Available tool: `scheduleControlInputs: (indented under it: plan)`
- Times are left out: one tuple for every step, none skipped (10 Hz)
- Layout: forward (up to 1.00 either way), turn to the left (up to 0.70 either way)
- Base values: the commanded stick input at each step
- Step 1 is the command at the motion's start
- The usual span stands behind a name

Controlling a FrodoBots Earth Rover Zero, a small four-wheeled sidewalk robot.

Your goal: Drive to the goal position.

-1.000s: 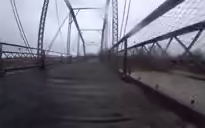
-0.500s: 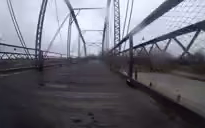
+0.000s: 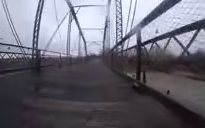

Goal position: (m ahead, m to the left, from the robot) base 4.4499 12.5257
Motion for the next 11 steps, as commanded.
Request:
scheduleControlInputs:
  plan:
    - [1.0,0.03]
    - [1.0,0.02]
    - [1.0,0.03]
    - [1.0,0.04]
    - [1.0,0.19]
    - [1.0,0.21]
    - [1.0,0.1]
    - [1.0,0.03]
    - [1.0,0.02]
    - [1.0,0.04]
    - [1.0,0.05]
